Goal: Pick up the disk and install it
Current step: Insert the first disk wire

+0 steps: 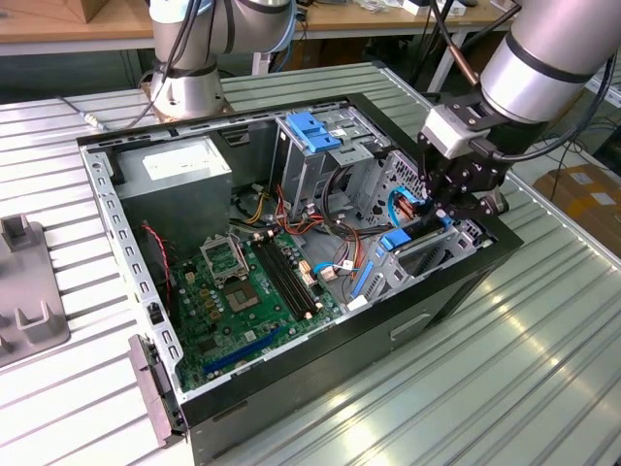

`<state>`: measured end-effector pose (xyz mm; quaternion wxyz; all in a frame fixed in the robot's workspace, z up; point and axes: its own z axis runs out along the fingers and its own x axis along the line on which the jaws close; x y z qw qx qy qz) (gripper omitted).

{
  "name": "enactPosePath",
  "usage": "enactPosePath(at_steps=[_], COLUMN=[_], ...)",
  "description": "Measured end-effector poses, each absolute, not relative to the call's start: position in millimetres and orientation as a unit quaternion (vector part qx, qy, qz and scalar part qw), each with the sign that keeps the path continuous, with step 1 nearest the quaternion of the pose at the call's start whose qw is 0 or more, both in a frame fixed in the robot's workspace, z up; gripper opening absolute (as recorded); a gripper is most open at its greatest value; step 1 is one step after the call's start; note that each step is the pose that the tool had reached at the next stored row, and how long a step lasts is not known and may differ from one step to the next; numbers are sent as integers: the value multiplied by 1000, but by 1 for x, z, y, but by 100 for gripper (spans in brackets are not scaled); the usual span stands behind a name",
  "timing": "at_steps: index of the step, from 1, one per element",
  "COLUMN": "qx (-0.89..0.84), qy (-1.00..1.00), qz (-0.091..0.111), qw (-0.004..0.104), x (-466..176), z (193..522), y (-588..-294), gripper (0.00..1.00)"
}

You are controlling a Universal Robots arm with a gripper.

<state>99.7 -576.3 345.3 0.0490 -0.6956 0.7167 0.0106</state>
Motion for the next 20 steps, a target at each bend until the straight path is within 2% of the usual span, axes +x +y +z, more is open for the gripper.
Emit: enactPosePath(at_steps=[20], qx=[-695], qy=[717], qz=[14], qw=[51], x=[101], z=[334], y=[-577], gripper=[18])
